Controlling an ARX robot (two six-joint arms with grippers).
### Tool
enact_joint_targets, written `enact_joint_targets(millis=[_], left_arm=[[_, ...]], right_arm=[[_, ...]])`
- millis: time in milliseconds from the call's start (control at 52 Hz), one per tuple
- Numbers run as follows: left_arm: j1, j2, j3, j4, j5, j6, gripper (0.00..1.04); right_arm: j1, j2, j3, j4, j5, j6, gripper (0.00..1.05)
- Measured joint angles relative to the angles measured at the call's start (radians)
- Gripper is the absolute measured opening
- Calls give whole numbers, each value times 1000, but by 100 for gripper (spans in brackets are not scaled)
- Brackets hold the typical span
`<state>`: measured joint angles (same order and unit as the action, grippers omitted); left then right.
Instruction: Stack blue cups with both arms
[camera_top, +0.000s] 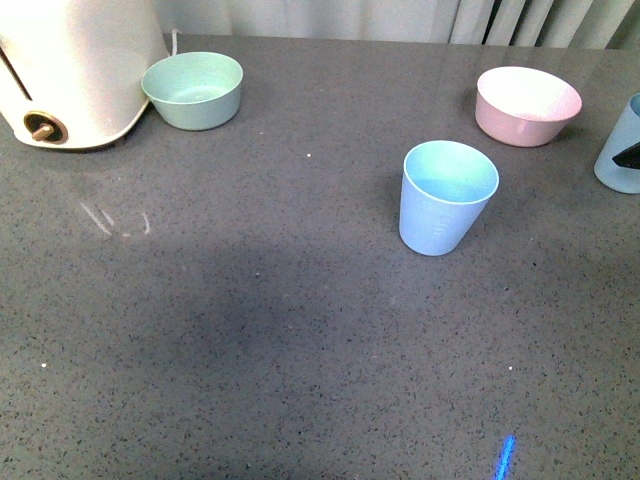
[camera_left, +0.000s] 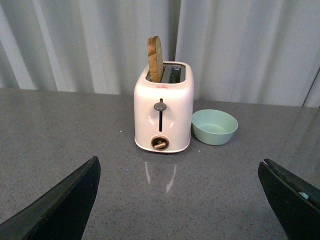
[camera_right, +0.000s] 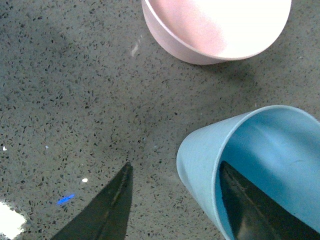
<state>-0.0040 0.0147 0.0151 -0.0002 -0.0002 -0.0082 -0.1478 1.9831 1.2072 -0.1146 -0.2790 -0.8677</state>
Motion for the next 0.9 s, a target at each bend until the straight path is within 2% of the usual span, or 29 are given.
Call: enact_joint_targets(millis=[96, 269, 423, 596, 731, 904], left_arm=[[0, 0, 0, 0, 0, 0, 96], [0, 0, 0, 0, 0, 0, 96], [0, 0, 0, 0, 0, 0, 96], [0, 0, 0, 0, 0, 0, 96], [0, 0, 0, 0, 0, 0, 96], [0, 0, 0, 0, 0, 0, 96]], right_arm=[[0, 8, 1, -5, 7, -3, 37], [-11, 27, 12, -12, 21, -6, 2], [-29, 14, 22, -41, -8, 6, 2], [-21, -114, -21, -117, -135, 15, 2], [26, -250, -50, -175, -232, 36, 2], [136, -360, -91, -194, -277, 69, 2]])
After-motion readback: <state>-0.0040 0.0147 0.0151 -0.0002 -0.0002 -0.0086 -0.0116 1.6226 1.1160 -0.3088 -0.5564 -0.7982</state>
